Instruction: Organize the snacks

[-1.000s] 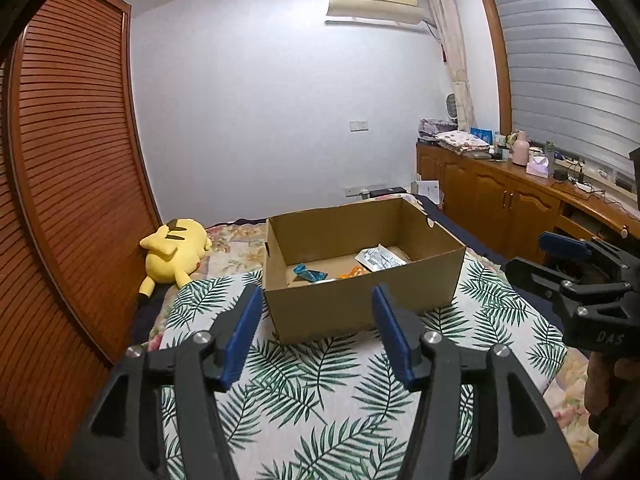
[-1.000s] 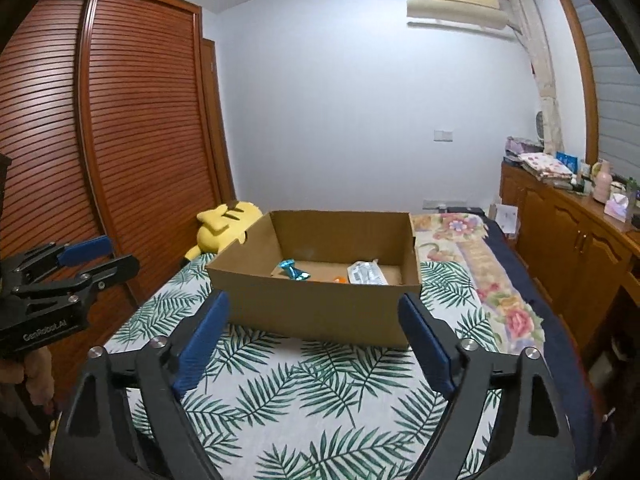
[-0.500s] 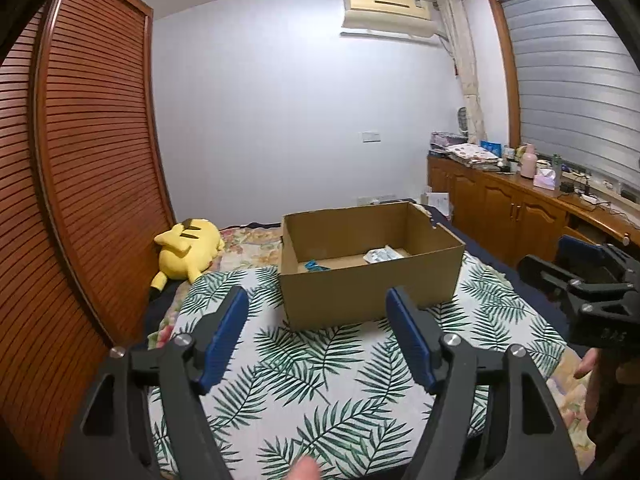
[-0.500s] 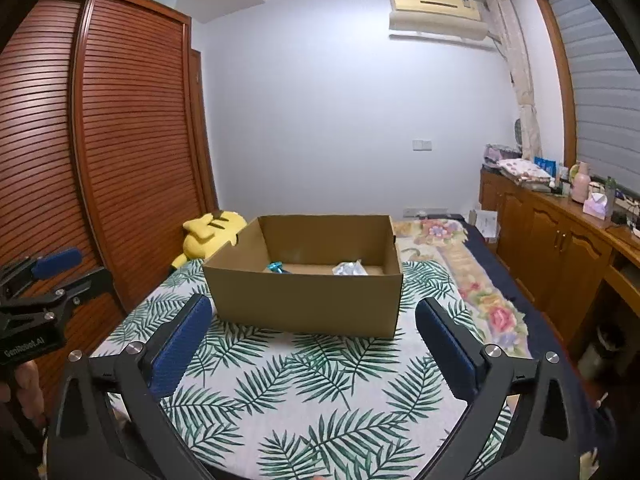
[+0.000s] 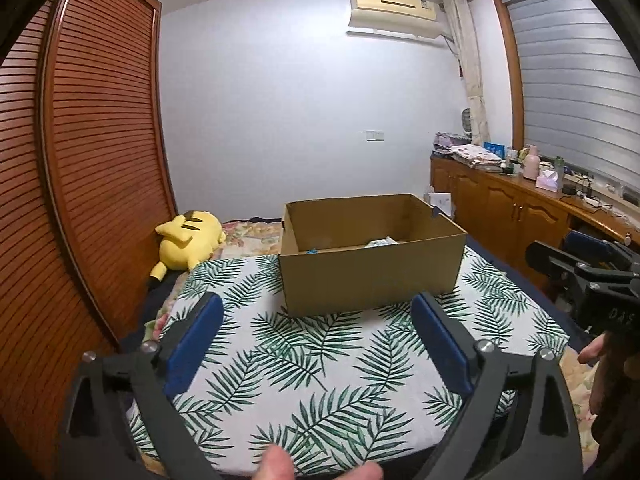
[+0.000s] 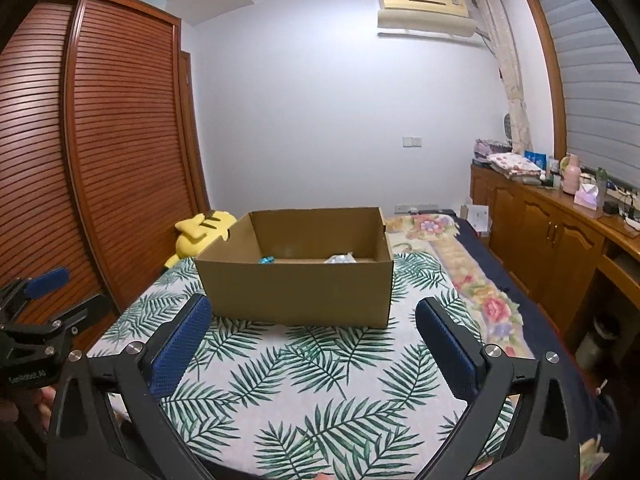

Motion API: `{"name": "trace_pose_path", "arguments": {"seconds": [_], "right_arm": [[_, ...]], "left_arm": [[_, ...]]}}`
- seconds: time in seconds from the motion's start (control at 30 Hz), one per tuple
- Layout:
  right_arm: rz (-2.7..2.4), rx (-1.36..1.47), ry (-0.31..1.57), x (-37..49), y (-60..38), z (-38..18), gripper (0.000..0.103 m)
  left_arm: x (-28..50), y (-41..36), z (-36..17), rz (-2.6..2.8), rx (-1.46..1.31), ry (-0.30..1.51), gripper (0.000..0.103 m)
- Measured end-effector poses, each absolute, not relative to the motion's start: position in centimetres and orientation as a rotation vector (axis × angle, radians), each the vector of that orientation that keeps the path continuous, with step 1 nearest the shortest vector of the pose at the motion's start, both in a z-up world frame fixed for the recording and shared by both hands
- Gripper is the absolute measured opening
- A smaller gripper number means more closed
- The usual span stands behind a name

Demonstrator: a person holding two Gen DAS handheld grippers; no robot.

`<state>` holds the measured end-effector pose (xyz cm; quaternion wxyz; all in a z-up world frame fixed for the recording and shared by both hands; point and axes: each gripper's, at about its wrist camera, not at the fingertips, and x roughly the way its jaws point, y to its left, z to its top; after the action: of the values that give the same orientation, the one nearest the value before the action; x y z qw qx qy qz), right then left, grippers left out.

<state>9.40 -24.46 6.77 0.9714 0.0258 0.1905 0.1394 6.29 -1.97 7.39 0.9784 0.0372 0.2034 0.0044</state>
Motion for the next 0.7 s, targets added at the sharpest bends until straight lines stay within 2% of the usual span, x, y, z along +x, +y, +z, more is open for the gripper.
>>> {"name": "trace_pose_path", "arguments": {"seconds": [0.7], "right_arm": [[0.237,0.014,0.367,8.6,-24.4,6.0,0.103]], "left_arm": [[5.5,-1.2,5.8,0.039,0.037,0.408,0.096]]}}
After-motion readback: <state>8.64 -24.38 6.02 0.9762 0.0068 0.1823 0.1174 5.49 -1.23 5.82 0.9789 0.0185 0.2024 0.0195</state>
